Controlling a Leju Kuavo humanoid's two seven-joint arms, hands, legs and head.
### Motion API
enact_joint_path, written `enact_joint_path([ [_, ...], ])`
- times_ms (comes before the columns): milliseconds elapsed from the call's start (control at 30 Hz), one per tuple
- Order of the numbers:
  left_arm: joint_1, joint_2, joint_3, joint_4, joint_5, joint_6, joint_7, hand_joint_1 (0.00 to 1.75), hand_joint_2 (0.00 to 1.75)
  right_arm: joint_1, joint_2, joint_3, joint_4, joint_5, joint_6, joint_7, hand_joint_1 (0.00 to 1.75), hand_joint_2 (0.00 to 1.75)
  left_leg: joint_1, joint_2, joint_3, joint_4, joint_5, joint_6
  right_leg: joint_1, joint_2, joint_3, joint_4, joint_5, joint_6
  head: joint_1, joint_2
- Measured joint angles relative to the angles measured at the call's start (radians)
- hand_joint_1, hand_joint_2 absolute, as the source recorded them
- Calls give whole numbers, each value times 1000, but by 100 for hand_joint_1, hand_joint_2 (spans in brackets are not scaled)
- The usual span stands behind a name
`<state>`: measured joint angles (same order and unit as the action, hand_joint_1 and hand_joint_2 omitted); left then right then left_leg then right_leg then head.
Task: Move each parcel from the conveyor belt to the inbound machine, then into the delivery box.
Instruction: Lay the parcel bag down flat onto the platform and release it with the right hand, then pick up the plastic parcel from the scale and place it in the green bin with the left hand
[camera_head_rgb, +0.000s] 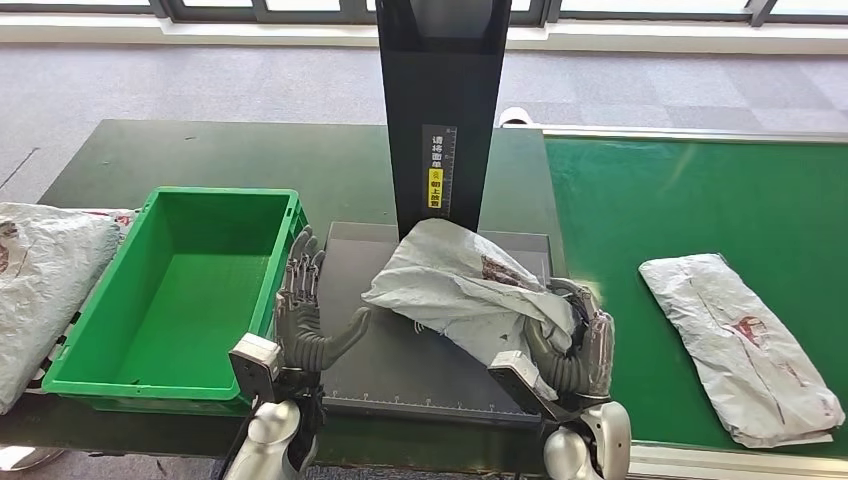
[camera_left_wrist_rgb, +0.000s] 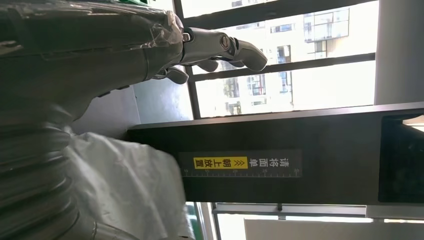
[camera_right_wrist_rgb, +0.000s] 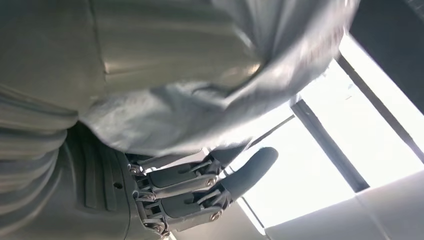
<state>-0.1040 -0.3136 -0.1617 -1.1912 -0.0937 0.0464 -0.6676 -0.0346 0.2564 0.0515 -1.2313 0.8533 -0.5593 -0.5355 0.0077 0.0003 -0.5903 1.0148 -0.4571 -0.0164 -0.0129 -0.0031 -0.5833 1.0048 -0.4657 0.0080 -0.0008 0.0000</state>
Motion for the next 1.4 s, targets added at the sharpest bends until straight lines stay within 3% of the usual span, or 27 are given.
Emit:
enact_joint_path([
  [633,0,0,0,-1,-31,9,0,0,175,-13,0,-42,42,-26,14,-6,0,175,0,0,0,0,0,0,0,0,0,0,0,0,0,0],
  [833,-6,0,-19,13,-101,20,0,0,175,4,0,-41,16,-165,-29,-143,0,175,0,0,0,0,0,0,0,0,0,0,0,0,0,0],
  [1000,-47,1,-96,79,-247,32,0,0,175,52,4,-23,-168,-236,-132,-165,0,175,-1,0,0,0,0,0,-1,0,-2,0,0,0,0,0],
  [1233,-230,-30,-269,267,-343,119,6,0,175,101,61,-23,-529,-152,-140,-169,0,175,-1,-1,0,0,0,0,-1,-1,0,0,1,0,0,0],
  [1400,-327,-49,-355,376,-370,214,52,0,175,117,67,-24,-670,-148,-141,-168,0,175,-1,0,1,0,0,0,-1,0,0,0,1,1,0,0],
])
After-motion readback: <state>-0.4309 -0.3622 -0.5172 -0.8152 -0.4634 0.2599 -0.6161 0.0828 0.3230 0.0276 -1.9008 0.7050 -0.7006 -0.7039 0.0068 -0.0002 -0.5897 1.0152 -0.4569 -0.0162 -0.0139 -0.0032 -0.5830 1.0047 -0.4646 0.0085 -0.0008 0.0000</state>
